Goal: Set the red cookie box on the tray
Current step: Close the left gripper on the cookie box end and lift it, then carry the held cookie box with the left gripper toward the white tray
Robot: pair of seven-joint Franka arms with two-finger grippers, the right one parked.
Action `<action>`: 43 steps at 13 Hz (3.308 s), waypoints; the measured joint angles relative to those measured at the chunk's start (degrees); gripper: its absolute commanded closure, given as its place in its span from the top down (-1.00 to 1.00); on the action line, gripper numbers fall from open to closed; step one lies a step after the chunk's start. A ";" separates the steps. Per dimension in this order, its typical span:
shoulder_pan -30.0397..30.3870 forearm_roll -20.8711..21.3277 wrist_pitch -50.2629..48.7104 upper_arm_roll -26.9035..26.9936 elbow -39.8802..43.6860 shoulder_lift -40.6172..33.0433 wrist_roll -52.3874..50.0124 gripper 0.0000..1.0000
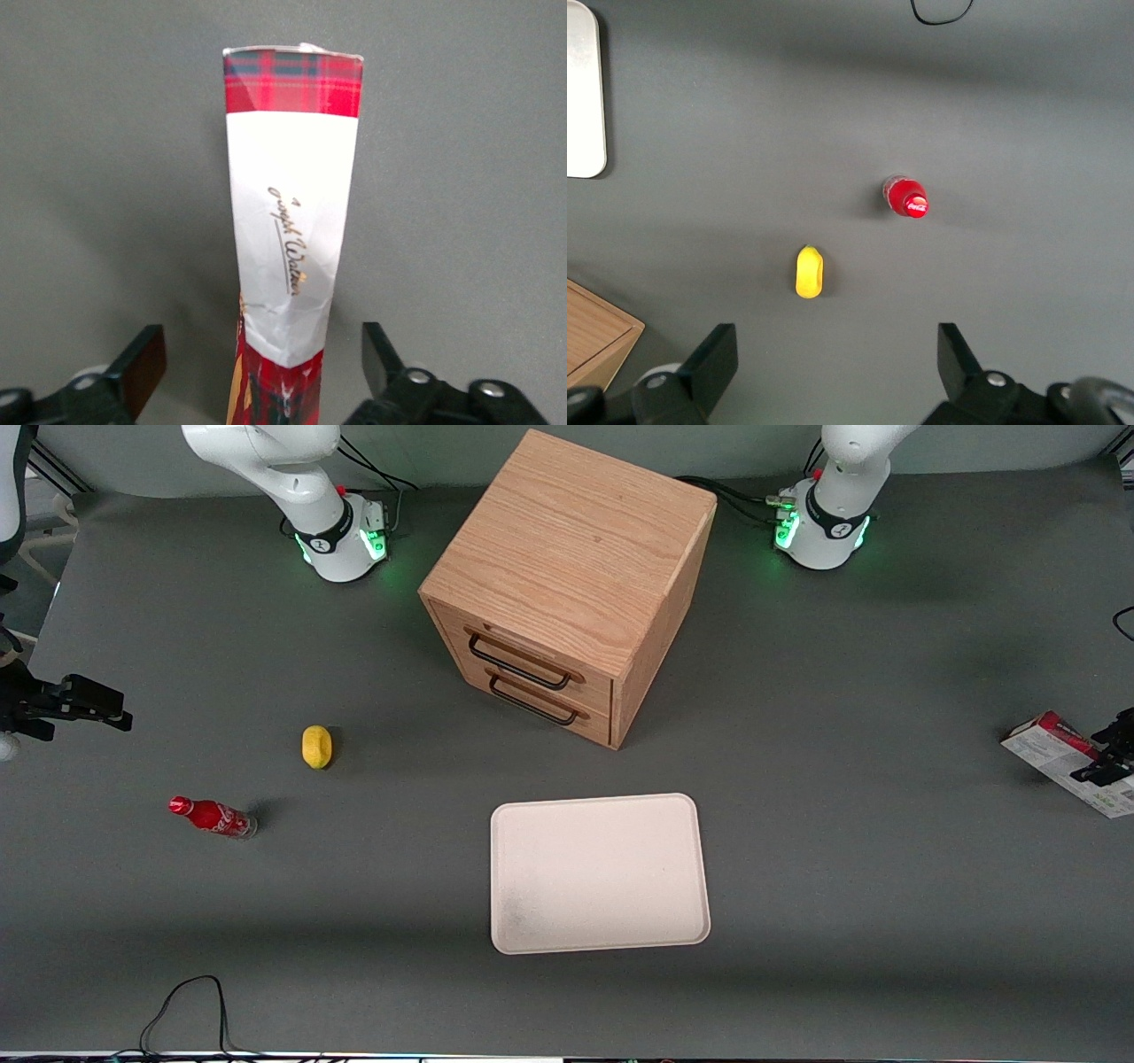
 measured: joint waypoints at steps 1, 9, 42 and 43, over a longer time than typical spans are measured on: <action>-0.05 0.00 0.00 -0.05 0.06 -0.02 0.00 -1.00; -1.91 0.07 -1.97 -0.34 1.25 -0.54 -0.04 -1.00; -48.28 4.23 -44.01 -8.56 45.35 2.79 -8.79 -1.00; -48.74 4.19 -42.43 -9.96 46.29 4.13 -8.82 -1.00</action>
